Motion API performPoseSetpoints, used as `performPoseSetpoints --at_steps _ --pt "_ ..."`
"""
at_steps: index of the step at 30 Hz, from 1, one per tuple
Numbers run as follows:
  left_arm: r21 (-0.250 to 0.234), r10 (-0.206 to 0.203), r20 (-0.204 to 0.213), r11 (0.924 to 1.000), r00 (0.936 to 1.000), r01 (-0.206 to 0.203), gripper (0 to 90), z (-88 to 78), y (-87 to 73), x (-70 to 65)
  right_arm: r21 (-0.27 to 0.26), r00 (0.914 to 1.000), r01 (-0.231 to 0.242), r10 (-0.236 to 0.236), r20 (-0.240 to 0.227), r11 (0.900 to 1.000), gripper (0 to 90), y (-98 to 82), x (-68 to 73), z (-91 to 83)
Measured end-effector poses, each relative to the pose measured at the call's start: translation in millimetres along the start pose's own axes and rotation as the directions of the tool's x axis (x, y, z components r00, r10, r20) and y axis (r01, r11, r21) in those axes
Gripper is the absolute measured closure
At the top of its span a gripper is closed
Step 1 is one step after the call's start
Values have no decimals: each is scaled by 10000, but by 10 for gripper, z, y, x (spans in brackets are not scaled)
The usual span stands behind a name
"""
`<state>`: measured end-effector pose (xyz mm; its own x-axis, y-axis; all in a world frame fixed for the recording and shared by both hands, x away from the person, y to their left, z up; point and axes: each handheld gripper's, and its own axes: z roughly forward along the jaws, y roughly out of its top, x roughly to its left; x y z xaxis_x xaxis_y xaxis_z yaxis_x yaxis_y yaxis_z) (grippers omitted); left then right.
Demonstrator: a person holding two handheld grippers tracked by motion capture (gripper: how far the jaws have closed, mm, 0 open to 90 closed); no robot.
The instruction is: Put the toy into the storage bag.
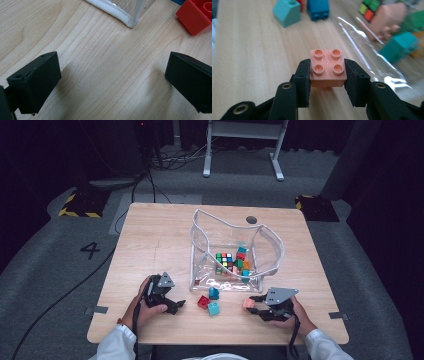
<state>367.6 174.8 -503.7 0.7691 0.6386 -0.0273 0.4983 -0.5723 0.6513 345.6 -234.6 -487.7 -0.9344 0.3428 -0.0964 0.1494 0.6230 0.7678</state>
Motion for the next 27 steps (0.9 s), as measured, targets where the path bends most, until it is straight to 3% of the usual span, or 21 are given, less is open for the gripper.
performPoseSetpoints --at_steps 5,6,13,14,16,21,23,24,25,27 --pt "-3 -12 3 10000 10000 12 4 0 0 0 70 9978 -225 220 629 9997 589 -78 -174 -175" --pt "-4 -16 2 10000 10000 16 4 0 0 0 -34 9956 -493 494 799 9988 589 -109 -254 -276" --pt "-2 -15 3 10000 10000 15 4 0 0 0 -350 9857 -1145 1179 1204 9928 589 -205 -436 -496" --pt "-3 -17 1 10000 10000 17 4 1 0 -1 -493 9800 -1346 1404 1409 9897 589 -242 -502 -561" --pt "-2 -17 3 10000 10000 17 4 0 0 -1 -495 9780 -1410 1469 1482 9888 589 -251 -521 -585" --pt "-4 -18 4 10000 10000 18 4 1 0 -1 -890 9636 -1706 1850 1930 9813 590 -269 -670 -770" --pt "-3 -16 3 10000 10000 16 4 1 0 0 -1207 9575 -1919 2128 1945 9740 590 -259 -755 -870" --pt "-3 -19 4 10000 10000 19 4 1 0 0 -1226 9573 -1948 2158 1925 9732 590 -245 -791 -912" --pt "-1 -18 5 10000 10000 18 4 1 0 0 -1281 9498 -1853 2110 2309 9743 590 -196 -858 -995" --pt "-1 -16 5 10000 10000 16 4 0 0 0 -1379 9485 -1870 2153 2322 9726 590 -175 -887 -1029"
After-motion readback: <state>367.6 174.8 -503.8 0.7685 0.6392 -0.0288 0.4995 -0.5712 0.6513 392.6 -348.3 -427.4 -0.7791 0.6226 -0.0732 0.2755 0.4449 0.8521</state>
